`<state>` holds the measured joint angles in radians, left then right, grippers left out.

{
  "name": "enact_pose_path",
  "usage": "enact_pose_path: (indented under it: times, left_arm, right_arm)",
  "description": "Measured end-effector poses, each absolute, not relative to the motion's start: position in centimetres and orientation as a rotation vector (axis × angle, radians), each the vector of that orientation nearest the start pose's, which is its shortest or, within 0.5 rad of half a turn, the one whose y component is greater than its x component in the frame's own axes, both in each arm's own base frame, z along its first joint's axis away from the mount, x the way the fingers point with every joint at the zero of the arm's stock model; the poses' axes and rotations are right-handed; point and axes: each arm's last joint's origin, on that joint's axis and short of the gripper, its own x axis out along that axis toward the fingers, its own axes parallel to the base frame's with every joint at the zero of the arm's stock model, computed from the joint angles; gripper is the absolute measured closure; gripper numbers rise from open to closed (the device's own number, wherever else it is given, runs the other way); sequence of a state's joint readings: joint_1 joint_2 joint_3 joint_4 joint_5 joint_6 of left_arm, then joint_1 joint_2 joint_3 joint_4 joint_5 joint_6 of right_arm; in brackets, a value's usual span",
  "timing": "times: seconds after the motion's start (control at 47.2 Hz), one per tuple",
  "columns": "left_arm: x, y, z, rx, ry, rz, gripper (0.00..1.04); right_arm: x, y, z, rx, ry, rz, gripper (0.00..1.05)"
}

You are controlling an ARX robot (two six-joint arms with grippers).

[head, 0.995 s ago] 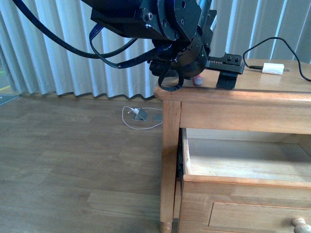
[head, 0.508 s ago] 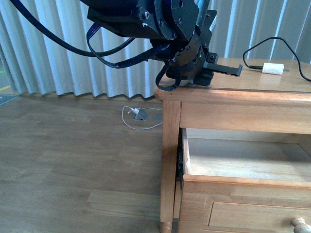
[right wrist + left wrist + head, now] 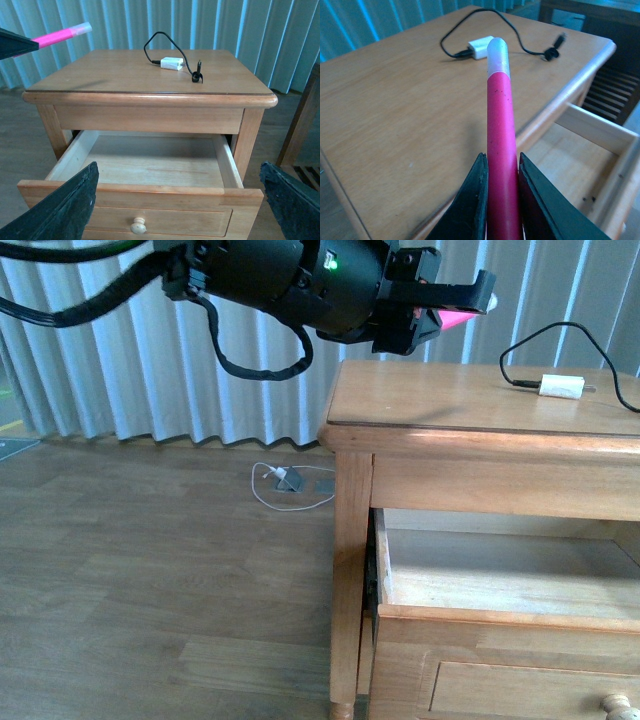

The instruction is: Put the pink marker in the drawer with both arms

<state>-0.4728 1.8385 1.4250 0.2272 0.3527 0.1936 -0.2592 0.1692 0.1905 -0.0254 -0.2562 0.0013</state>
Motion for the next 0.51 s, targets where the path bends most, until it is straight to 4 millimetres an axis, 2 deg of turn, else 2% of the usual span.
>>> enact_pose_path:
  times: [0.064, 0.085, 0.148, 0.339, 0.508]
  left_arm:
    - [37.1, -20.3, 29.4, 0.241, 0.121, -0.898, 0.90]
    - [36.3, -20.6, 27.9, 0.324, 0.164, -0.969, 0.90]
    - [36.0, -20.9, 27.4, 0.349, 0.176, -0.986, 0.90]
    - [35.6, -22.5, 26.0, 0.408, 0.192, -1.009, 0.90]
    - [36.2, -25.2, 22.4, 0.442, 0.260, -1.002, 0.90]
  right_arm:
    - [9.8, -1.8, 21.3, 0.002, 0.004, -0.003, 0.08]
    - [9.8, -1.8, 21.3, 0.002, 0.004, -0.003, 0.08]
    - [9.8, -1.8, 21.3, 0.002, 0.004, -0.003, 0.08]
    - [9.8, -1.8, 21.3, 0.002, 0.004, -0.003, 0.08]
    - [9.8, -1.8, 21.3, 0.002, 0.004, -0.003, 0.08]
